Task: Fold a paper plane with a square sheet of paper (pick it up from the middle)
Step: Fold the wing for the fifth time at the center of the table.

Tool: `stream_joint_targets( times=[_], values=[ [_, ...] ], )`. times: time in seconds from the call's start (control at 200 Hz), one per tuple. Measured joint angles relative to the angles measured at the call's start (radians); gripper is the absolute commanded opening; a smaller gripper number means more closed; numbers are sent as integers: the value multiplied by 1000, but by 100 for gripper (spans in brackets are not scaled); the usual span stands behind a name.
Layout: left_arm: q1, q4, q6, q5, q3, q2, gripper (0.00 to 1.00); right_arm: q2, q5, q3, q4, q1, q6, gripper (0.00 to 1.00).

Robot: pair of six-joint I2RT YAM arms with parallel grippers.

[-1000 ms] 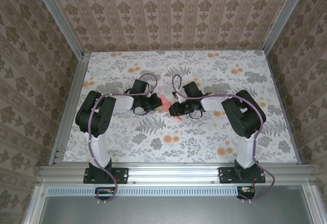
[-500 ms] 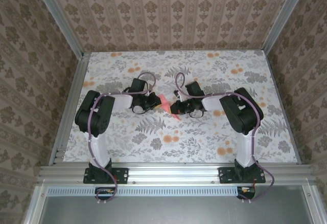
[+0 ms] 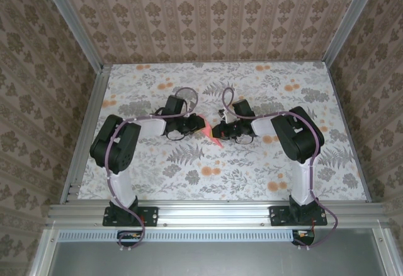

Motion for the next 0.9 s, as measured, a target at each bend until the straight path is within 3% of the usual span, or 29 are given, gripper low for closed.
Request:
stream_joint_targets(
  times=[0.83, 0.9],
  values=[
    [-19, -22, 14, -31, 23, 73, 11, 14, -16, 28, -43, -6, 19, 0],
    [-18, -23, 14, -34, 23, 74, 10, 14, -16, 31, -49, -6, 18, 6]
  ],
)
